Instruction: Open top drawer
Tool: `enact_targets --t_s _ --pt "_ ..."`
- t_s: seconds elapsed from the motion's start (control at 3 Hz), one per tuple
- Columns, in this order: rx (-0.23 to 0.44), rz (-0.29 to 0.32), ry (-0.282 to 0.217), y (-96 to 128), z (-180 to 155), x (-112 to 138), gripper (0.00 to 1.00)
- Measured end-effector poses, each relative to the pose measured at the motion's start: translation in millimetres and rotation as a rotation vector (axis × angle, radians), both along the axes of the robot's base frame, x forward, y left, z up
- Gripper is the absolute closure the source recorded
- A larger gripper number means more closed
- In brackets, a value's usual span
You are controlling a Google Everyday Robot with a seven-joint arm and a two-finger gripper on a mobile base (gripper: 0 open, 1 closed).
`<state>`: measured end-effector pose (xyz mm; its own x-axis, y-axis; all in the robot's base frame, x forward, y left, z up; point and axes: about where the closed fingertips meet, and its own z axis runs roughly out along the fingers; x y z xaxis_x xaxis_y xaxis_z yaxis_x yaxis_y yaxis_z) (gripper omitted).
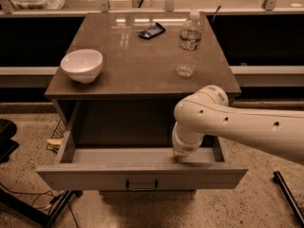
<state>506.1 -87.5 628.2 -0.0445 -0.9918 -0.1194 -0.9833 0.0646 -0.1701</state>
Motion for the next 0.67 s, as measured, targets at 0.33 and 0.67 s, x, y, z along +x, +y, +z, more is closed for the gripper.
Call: enact_targets --t_s 0.33,0.67 --pt "0.076 -0.028 0.046 -12.8 -13.0 -34.3 1.00" --pt "0.076 -0.028 0.046 -12.6 -13.0 -33.9 1.00"
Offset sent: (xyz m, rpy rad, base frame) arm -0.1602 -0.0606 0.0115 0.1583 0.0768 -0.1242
